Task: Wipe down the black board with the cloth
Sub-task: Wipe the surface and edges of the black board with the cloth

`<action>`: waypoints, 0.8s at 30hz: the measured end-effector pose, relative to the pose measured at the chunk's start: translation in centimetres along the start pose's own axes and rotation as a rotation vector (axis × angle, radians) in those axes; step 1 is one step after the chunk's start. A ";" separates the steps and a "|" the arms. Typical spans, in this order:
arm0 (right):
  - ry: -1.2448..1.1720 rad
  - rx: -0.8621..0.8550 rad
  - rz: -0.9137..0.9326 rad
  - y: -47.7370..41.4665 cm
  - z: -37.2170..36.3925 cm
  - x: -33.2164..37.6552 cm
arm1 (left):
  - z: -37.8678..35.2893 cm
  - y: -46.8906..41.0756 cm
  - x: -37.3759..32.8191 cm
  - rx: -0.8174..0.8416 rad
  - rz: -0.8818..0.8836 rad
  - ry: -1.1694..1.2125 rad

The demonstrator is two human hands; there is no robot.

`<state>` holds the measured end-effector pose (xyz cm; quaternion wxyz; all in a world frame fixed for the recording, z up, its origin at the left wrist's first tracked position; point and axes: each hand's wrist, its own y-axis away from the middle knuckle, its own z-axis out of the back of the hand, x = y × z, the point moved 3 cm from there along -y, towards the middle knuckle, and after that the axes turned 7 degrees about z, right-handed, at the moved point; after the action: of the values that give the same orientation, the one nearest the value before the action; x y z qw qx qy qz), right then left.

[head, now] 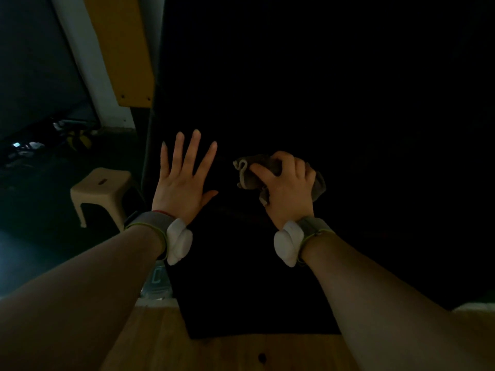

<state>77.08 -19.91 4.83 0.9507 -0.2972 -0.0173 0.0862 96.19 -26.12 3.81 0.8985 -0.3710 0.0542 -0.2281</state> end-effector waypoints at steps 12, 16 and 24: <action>-0.106 -0.253 -0.003 0.5 4.2 -0.1 | -1.0 0.1 -0.2 0.074 0.028 -0.076; -0.076 -0.359 -0.066 -2.4 5.8 0.2 | -1.1 0.1 -0.1 0.062 0.029 -0.081; -0.024 -0.015 -0.090 0.6 -0.4 1.1 | -1.3 0.1 -0.2 0.012 0.040 -0.059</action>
<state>78.11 -19.49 4.14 0.9512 -0.3022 -0.0427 0.0466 95.73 -26.83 2.75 0.9062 -0.3712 0.0337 -0.1996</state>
